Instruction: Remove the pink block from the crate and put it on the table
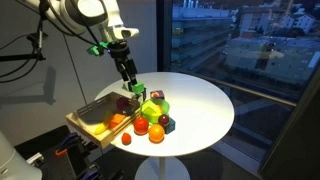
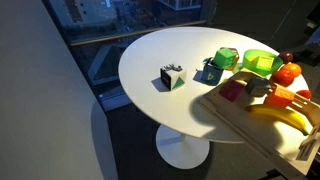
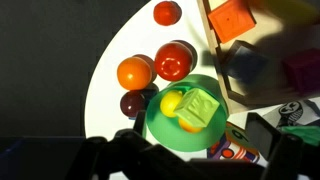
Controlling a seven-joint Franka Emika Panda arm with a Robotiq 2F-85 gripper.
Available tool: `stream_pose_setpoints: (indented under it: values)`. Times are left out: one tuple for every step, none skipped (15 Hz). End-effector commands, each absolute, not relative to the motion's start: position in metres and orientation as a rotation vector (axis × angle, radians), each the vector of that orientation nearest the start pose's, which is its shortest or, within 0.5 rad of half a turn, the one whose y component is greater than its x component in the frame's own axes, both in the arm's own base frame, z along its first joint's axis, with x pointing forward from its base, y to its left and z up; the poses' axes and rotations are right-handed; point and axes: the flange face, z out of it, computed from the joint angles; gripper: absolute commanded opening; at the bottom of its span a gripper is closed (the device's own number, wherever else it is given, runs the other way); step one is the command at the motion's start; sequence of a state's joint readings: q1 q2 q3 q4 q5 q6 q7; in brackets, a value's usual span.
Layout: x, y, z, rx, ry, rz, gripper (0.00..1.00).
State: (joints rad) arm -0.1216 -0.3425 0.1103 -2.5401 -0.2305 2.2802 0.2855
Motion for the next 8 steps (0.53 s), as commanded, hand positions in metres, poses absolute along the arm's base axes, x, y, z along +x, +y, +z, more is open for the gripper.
stream_pose_setpoints:
  values:
    - [0.4283, -0.0106, 0.4015, -3.331, 0.264, -0.178, 1.00]
    - [0.4284, -0.0106, 0.4017, -3.331, 0.264, -0.179, 1.00]
    - [0.4284, -0.0106, 0.4017, -3.331, 0.264, -0.179, 1.00]
    - [0.4284, -0.0106, 0.4018, -3.331, 0.264, -0.179, 1.00]
    - [0.4284, -0.0106, 0.4018, -3.331, 0.264, -0.180, 1.00]
    - [0.4284, -0.0106, 0.4018, -3.331, 0.264, -0.180, 1.00]
    - [0.4300, -0.0080, 0.4006, -3.323, 0.250, -0.169, 1.00]
    - [0.4312, -0.0053, 0.3996, -3.317, 0.244, -0.172, 1.00]
